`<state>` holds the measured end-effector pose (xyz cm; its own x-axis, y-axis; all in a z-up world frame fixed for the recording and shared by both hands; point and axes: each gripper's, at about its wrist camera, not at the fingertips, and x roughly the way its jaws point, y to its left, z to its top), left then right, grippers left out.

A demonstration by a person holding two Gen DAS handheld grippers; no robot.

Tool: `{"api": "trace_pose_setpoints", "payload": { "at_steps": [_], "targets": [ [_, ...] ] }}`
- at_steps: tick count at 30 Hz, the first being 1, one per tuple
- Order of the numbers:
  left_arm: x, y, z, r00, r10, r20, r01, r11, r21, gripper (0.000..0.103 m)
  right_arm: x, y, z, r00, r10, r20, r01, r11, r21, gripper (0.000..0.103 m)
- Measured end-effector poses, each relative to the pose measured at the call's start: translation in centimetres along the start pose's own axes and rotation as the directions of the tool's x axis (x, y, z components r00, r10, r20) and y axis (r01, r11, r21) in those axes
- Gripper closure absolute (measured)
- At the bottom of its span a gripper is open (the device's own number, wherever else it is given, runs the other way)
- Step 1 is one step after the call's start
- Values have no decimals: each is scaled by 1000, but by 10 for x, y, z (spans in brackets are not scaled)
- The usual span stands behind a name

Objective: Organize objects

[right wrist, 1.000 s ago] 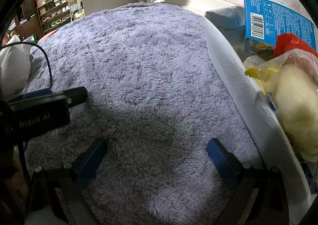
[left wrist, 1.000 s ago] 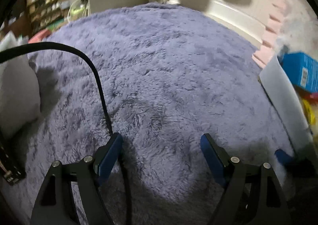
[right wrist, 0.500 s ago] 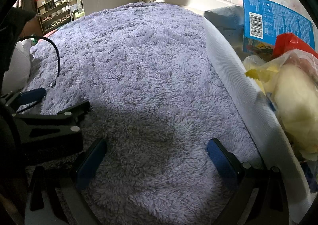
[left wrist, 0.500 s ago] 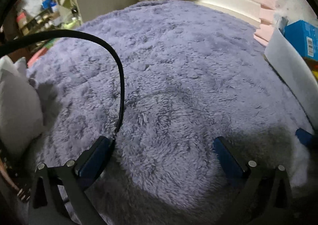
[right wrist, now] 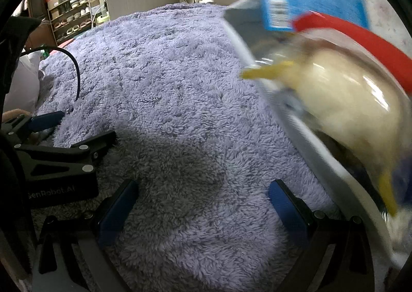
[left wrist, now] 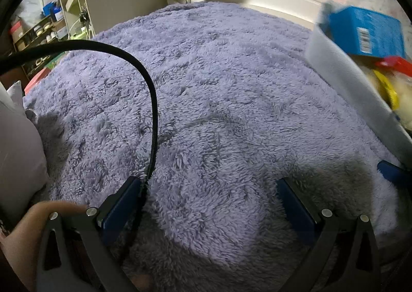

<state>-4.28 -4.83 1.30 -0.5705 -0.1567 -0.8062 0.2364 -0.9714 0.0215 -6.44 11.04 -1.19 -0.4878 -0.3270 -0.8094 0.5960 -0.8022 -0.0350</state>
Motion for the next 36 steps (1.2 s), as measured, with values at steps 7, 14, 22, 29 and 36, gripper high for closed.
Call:
{"api": "trace_pose_setpoints", "payload": {
  "at_steps": [7, 14, 22, 29, 36],
  "targets": [
    [2, -2, 2, 1000, -7, -3, 7, 1000, 2, 0, 2, 0, -1, 1000, 2, 0, -2, 1000, 0, 0],
    [2, -7, 1, 1000, 27, 5, -27, 999, 29, 0, 3, -1, 0, 1000, 1, 0, -1, 1000, -6, 0],
    [4, -3, 1, 1000, 0, 0, 0, 1000, 15, 0, -2, 2, -4, 1000, 1, -4, -1, 1000, -7, 0],
    [4, 0, 1, 1000, -6, -4, 6, 1000, 10, 0, -8, 9, -8, 1000, 6, -2, -6, 1000, -3, 0],
    [4, 4, 0, 1000, -7, -4, 7, 1000, 10, 0, -14, 11, -15, 1000, 8, -2, -8, 1000, -3, 0]
  ]
}}
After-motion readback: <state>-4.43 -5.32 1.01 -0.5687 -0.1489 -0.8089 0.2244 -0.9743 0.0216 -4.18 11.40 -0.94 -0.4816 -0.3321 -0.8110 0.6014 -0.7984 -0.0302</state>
